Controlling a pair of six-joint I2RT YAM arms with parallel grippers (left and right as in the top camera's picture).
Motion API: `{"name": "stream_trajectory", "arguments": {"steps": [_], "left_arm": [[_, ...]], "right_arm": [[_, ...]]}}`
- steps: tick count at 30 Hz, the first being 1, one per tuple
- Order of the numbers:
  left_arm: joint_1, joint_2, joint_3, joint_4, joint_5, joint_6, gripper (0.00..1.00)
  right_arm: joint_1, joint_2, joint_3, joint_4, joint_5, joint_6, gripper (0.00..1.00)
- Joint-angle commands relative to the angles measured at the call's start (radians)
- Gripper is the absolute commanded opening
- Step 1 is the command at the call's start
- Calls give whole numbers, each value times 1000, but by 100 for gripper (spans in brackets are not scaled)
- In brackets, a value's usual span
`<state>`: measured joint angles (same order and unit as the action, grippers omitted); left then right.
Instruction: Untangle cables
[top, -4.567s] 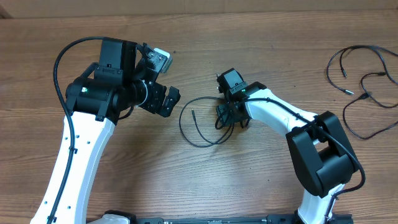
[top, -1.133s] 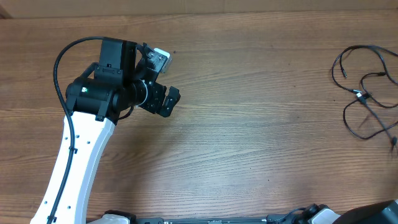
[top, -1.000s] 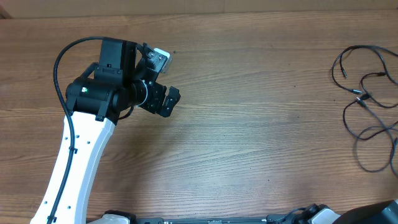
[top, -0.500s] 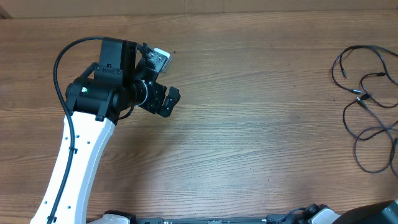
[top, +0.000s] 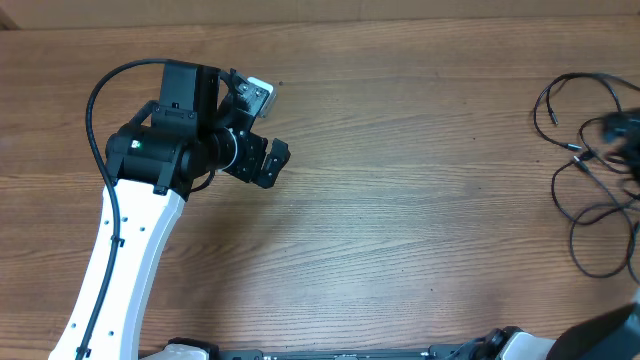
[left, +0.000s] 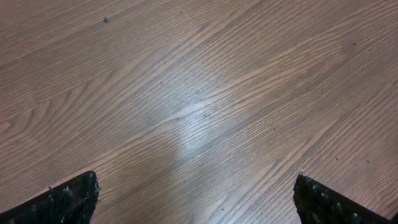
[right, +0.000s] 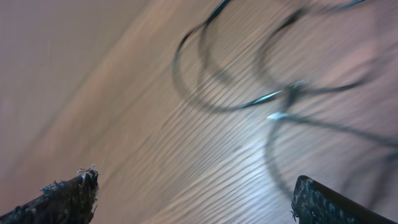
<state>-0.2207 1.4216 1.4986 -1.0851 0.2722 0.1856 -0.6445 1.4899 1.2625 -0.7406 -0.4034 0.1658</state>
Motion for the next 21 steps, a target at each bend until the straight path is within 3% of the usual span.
{"name": "stream_trajectory", "arguments": {"steps": [1, 15, 21], "left_arm": [[0, 5, 7, 0, -3, -10, 100], [0, 5, 7, 0, -3, -10, 100], [0, 5, 7, 0, -3, -10, 100]], "right_arm": [[120, 50, 10, -5, -18, -43, 100], [578, 161, 10, -10, -18, -36, 100], [673, 161, 10, -2, -17, -37, 100]]}}
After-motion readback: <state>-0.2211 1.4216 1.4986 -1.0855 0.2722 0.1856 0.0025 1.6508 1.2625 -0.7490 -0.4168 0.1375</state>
